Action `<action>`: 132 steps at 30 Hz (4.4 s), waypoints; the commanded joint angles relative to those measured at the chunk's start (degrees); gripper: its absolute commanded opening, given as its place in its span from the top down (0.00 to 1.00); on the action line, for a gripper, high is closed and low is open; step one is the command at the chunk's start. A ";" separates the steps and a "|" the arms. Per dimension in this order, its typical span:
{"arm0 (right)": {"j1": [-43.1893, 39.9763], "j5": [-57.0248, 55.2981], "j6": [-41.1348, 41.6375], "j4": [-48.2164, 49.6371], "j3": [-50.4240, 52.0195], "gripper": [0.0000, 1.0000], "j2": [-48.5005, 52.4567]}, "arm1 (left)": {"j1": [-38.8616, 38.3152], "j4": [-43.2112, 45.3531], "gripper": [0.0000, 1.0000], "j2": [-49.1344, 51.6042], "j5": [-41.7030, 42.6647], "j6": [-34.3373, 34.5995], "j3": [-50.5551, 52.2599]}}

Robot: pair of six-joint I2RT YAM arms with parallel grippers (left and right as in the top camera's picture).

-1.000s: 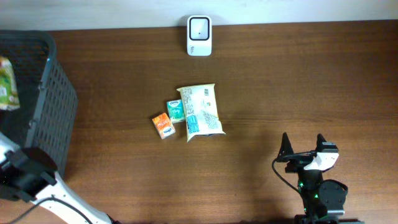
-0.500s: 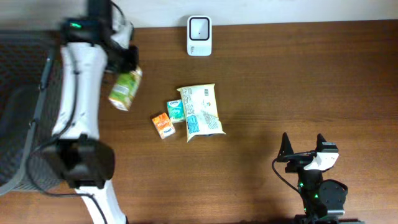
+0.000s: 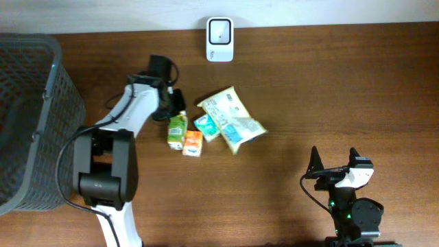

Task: Scan the item barcode
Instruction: 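Lift the green-yellow bag out and set it beside the boxes, then retract the left arm and reach the right gripper toward the white bag, then grasp the white snack bag with the right gripper, then lift the white bag and hold it over the barcode scanner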

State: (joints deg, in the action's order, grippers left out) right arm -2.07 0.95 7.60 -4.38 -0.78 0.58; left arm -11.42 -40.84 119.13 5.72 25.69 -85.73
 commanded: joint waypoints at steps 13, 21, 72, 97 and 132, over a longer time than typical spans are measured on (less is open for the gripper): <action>-0.22 -0.50 0.15 -0.09 0.46 0.01 -0.37 | 1.11 -2.91 0.01 -11.13 -8.55 -5.29 -3.63; -0.22 -1.70 0.15 1.97 0.46 0.01 -0.37 | 8.61 -5.60 0.01 -22.40 -8.57 -9.99 -3.56; 4.61 35.15 -12.28 -45.70 -68.04 0.96 87.47 | 8.59 -5.16 0.01 -22.40 -5.05 -36.09 -3.56; 0.28 36.98 -11.78 -36.74 -71.49 0.10 114.38 | 8.44 -5.22 0.01 -22.40 -5.05 -36.09 -3.56; -6.21 66.20 -28.22 -59.06 -87.67 0.96 82.07 | 8.44 -5.29 0.01 -22.40 -5.05 -36.09 -3.56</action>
State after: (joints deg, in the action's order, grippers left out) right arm -8.23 66.13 -22.83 -63.88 -86.78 83.79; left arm -3.03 -46.11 97.71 0.62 -9.45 -88.62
